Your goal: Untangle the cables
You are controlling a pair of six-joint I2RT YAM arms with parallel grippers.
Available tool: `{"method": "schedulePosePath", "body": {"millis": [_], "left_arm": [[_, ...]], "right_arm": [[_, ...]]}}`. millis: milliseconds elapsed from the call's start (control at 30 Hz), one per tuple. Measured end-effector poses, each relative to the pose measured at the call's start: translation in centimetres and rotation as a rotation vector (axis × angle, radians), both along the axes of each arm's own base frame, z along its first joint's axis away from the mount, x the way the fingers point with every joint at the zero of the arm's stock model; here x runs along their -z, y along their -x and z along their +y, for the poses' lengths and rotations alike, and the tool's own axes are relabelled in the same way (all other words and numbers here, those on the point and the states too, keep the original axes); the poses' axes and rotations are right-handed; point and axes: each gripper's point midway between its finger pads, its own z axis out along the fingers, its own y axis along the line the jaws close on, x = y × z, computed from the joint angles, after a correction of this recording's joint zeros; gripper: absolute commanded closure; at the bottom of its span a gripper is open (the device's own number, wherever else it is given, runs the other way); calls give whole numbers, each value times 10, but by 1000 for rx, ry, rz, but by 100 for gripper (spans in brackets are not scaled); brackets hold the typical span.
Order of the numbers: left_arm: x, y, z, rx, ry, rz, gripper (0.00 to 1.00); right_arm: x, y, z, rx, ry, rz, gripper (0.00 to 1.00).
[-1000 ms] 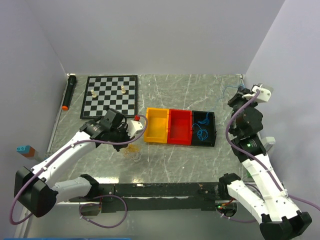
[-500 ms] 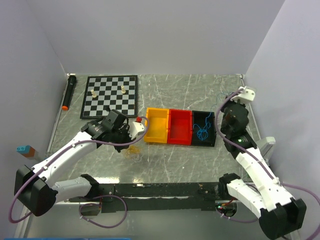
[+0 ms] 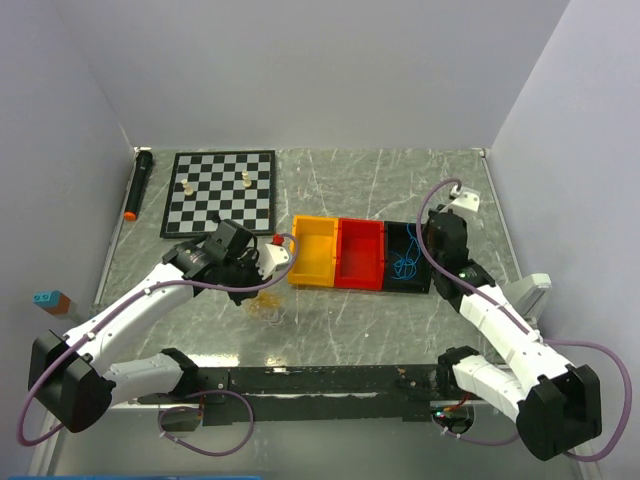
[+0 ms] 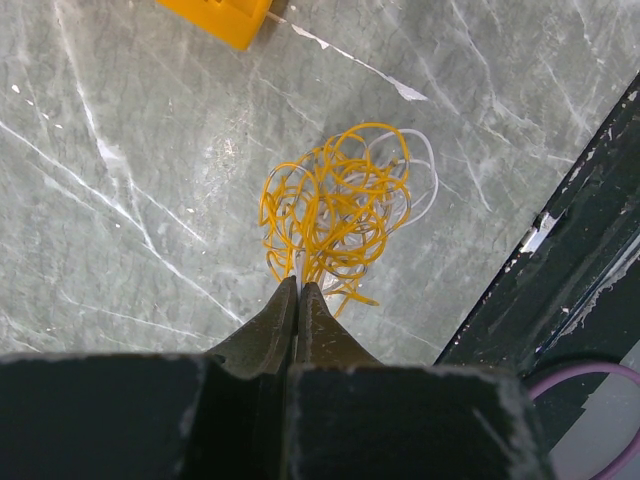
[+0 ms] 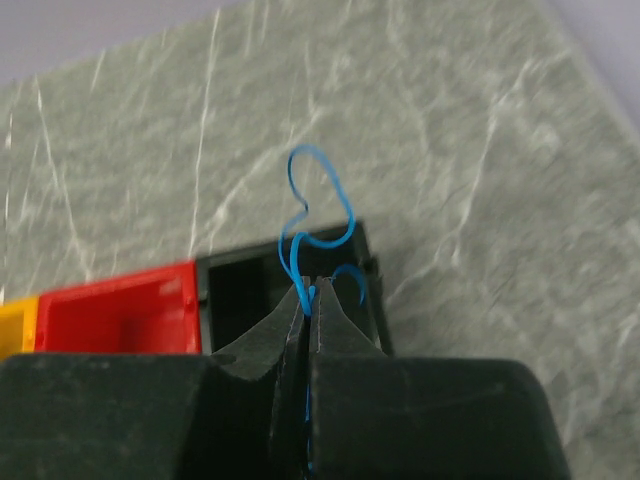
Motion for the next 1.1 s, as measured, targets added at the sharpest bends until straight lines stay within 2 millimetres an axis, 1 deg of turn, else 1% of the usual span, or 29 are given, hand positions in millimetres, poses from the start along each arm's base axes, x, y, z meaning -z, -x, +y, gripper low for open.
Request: {"method": "schedulePosePath", "body": {"millis": [100, 167, 300, 467, 600, 633, 700, 733, 767, 833, 900, 1000, 1100], "left_arm": [[0, 0, 0, 1, 0, 0, 99], [0, 1, -1, 3, 0, 1, 99], [0, 1, -1, 5, 0, 0, 99], [0, 2, -2, 2, 3, 4, 99], [0, 2, -2, -4, 4, 7, 99], [0, 2, -2, -5, 4, 7, 99], [0, 2, -2, -5, 3, 7, 98], [0, 2, -2, -6, 2, 6, 98], [0, 2, -2, -6, 1, 6, 98], [0, 2, -2, -7, 0, 5, 98], [0, 2, -2, -7, -1, 4, 98], [0, 2, -2, -6, -1, 4, 98], [0, 2, -2, -5, 0, 4, 98]], "right_arm": [[27, 9, 13, -39, -44, 62, 100], [41, 15, 22, -65, -69, 100, 100], [58, 26, 38, -102, -113, 150, 100], [78, 30, 45, -88, -165, 211, 100], [111, 32, 48, -58, -169, 332, 100], [117, 33, 48, -52, -167, 359, 94], [125, 32, 49, -38, -166, 399, 75], [126, 31, 50, -35, -169, 408, 66], [126, 29, 51, -33, -172, 414, 61], [122, 25, 52, -30, -183, 409, 53], [117, 22, 53, -29, -192, 396, 42], [110, 18, 54, -32, -199, 379, 37], [103, 16, 56, -40, -207, 368, 37]]}}
